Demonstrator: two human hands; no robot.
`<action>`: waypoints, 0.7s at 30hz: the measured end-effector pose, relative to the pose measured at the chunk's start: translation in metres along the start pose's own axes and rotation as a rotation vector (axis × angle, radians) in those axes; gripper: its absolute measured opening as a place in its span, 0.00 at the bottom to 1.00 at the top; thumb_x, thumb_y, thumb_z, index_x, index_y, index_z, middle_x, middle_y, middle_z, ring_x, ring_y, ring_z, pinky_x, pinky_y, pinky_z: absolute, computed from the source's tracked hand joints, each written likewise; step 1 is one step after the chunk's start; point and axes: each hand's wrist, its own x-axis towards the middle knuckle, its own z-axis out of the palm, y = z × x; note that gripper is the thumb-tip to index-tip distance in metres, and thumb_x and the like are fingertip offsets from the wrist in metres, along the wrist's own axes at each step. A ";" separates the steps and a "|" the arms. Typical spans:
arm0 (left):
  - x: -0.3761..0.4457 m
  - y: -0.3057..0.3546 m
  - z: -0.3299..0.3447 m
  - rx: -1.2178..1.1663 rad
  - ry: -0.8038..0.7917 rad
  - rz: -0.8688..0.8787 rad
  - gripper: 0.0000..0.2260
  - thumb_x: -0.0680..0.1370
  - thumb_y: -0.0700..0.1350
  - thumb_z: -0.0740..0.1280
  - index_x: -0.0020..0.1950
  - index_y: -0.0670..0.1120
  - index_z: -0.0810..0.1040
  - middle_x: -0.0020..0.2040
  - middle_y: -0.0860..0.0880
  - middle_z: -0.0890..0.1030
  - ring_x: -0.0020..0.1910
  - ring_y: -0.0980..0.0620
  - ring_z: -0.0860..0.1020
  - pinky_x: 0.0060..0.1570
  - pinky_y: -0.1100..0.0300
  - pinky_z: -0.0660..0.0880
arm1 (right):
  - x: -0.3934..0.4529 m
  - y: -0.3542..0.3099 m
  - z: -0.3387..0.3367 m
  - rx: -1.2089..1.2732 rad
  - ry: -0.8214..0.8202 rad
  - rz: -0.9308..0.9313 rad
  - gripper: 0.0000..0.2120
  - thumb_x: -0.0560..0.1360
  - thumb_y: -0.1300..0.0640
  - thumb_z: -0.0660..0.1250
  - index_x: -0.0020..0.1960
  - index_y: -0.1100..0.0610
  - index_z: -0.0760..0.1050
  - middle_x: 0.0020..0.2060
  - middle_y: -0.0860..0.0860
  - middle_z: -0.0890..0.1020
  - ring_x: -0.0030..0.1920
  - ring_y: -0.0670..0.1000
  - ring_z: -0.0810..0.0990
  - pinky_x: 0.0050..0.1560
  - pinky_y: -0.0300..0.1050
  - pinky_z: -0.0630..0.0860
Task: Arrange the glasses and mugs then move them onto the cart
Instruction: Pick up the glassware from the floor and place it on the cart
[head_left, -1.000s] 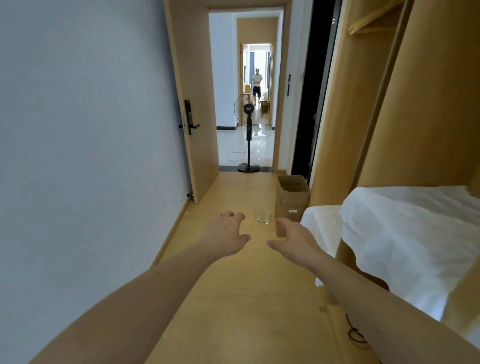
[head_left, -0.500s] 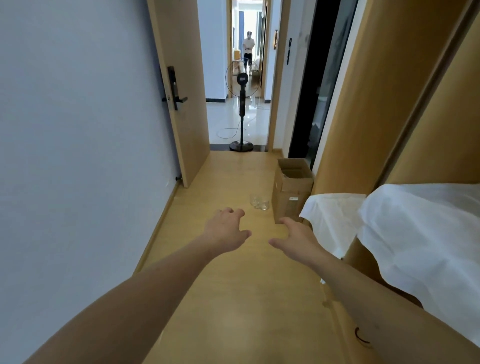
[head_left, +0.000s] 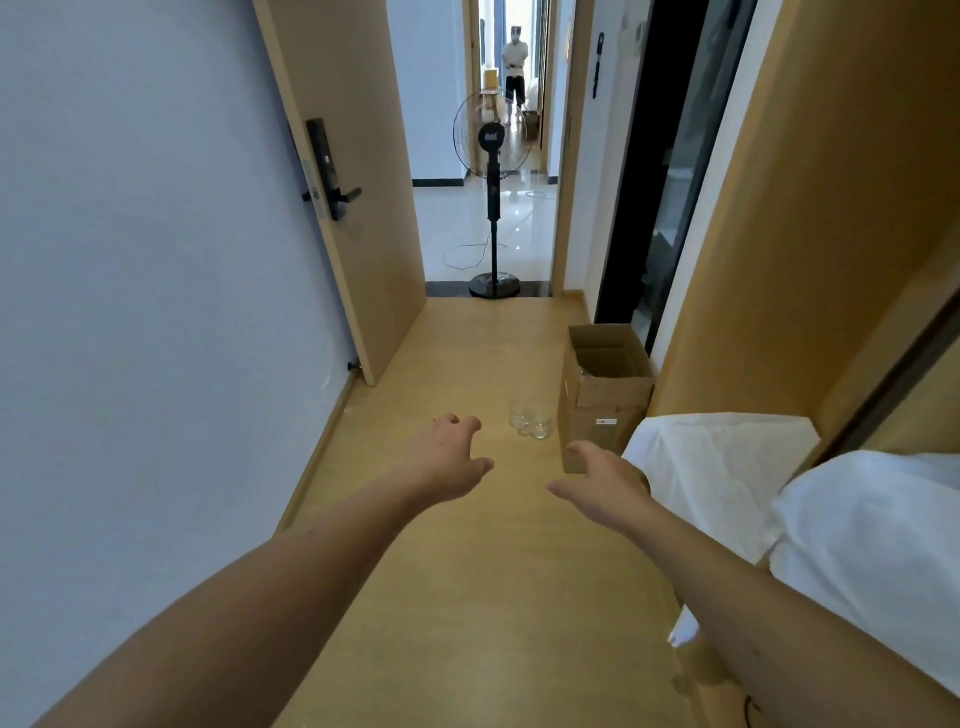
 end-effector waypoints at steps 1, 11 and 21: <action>0.011 0.002 0.001 0.003 -0.005 -0.001 0.27 0.81 0.57 0.66 0.78 0.50 0.66 0.74 0.44 0.69 0.72 0.44 0.67 0.67 0.51 0.68 | 0.011 0.001 -0.004 -0.001 -0.008 0.003 0.32 0.77 0.44 0.71 0.77 0.50 0.64 0.73 0.52 0.72 0.68 0.55 0.74 0.61 0.50 0.76; 0.138 -0.025 0.011 -0.049 -0.083 -0.017 0.27 0.81 0.57 0.66 0.77 0.50 0.66 0.74 0.44 0.68 0.72 0.43 0.68 0.68 0.48 0.70 | 0.123 -0.015 0.004 0.004 -0.053 0.082 0.31 0.78 0.45 0.70 0.77 0.51 0.65 0.72 0.50 0.72 0.67 0.53 0.74 0.58 0.46 0.75; 0.313 -0.085 0.012 -0.074 -0.173 0.079 0.26 0.79 0.56 0.68 0.74 0.47 0.70 0.69 0.42 0.74 0.69 0.42 0.71 0.65 0.51 0.71 | 0.267 -0.045 0.044 0.048 -0.072 0.270 0.32 0.75 0.44 0.72 0.76 0.51 0.67 0.69 0.52 0.75 0.68 0.54 0.75 0.64 0.49 0.75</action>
